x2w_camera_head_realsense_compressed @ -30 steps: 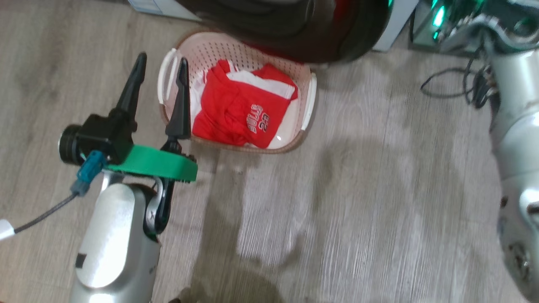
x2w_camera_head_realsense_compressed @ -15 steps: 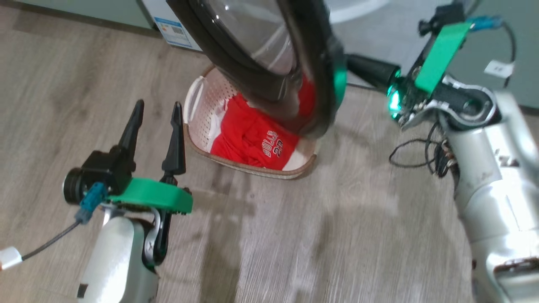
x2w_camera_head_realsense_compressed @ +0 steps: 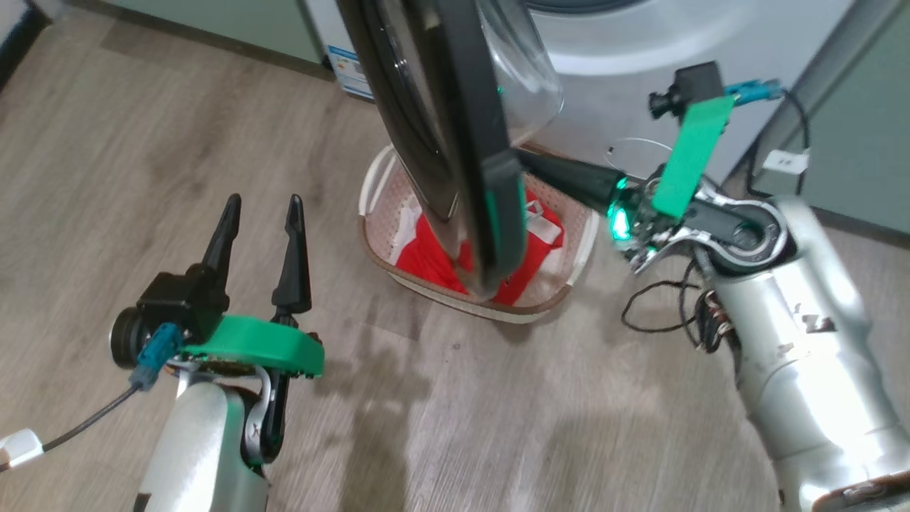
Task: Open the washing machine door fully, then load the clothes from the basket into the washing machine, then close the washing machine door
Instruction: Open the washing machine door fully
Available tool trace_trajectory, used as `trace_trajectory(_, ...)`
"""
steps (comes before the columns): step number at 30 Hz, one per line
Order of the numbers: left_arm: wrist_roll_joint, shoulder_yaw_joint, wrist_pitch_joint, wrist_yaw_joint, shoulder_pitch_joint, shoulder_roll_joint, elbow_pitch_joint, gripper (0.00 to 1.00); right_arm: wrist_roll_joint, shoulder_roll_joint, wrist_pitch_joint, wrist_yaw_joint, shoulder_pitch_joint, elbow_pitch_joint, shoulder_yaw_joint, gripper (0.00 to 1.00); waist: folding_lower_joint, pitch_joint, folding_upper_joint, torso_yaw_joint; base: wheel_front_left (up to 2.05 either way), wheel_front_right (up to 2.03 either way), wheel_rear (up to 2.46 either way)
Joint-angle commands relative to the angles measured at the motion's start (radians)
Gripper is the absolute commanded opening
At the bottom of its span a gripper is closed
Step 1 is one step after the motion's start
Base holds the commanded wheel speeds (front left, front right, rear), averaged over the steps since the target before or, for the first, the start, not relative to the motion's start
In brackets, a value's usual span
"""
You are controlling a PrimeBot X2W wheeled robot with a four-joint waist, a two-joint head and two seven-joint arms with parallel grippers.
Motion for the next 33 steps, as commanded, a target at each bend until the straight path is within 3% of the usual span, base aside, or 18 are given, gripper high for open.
trace_trajectory(1, -0.009, 0.032, -0.005, 0.006, -0.002, 0.015, -0.025, 1.00, 0.021, 0.032, -0.014, 0.001, -0.006, -0.043, 0.028, 0.00, 0.0001, -0.011, -0.0001, 0.017, 0.00, 0.00, 0.00)
trace_trajectory(12, -0.024, 0.024, -0.005, 0.015, 0.012, 0.015, -0.027, 1.00, 0.119, 0.032, -0.182, 0.001, 0.005, -0.064, 0.156, 0.00, 0.0001, -0.024, -0.0001, 0.047, 0.00, 0.00, 0.00)
trace_trajectory(23, -0.017, 0.027, -0.005, 0.013, 0.025, 0.015, -0.029, 1.00, 0.159, 0.006, -0.313, 0.001, 0.117, -0.187, 0.054, 0.00, 0.0001, -0.051, -0.0001, 0.012, 0.00, 0.00, 0.00)
trace_trajectory(24, -0.015, 0.027, -0.005, 0.012, 0.027, 0.015, -0.028, 1.00, 0.157, 0.000, -0.333, 0.001, 0.140, -0.216, 0.038, 0.15, 0.0001, -0.053, -0.0001, 0.008, 0.00, 0.00, 0.00)
trace_trajectory(25, -0.014, 0.029, -0.005, 0.011, 0.029, 0.016, -0.026, 1.00, 0.146, -0.008, -0.353, 0.001, 0.164, -0.245, 0.027, 0.45, 0.0001, -0.055, -0.0001, 0.001, 0.00, 0.00, 0.00)
trace_trajectory(26, -0.013, 0.030, -0.005, 0.009, 0.030, 0.016, -0.024, 1.00, 0.130, -0.016, -0.378, 0.001, 0.190, -0.272, 0.015, 0.85, 0.0001, -0.059, -0.0001, -0.004, 0.00, 0.00, 0.00)
trace_trajectory(27, -0.013, 0.030, -0.005, 0.008, 0.032, 0.016, -0.022, 1.00, 0.116, -0.022, -0.406, 0.001, 0.216, -0.298, 0.002, 1.00, 0.0001, -0.060, -0.0001, -0.008, 0.00, 0.00, 0.00)
trace_trajectory(33, -0.010, 0.031, -0.005, 0.004, 0.035, 0.016, -0.010, 1.00, -0.009, -0.039, -0.587, 0.001, 0.364, -0.390, -0.044, 1.00, 0.0001, -0.071, -0.0001, -0.033, 0.00, 0.00, 0.00)
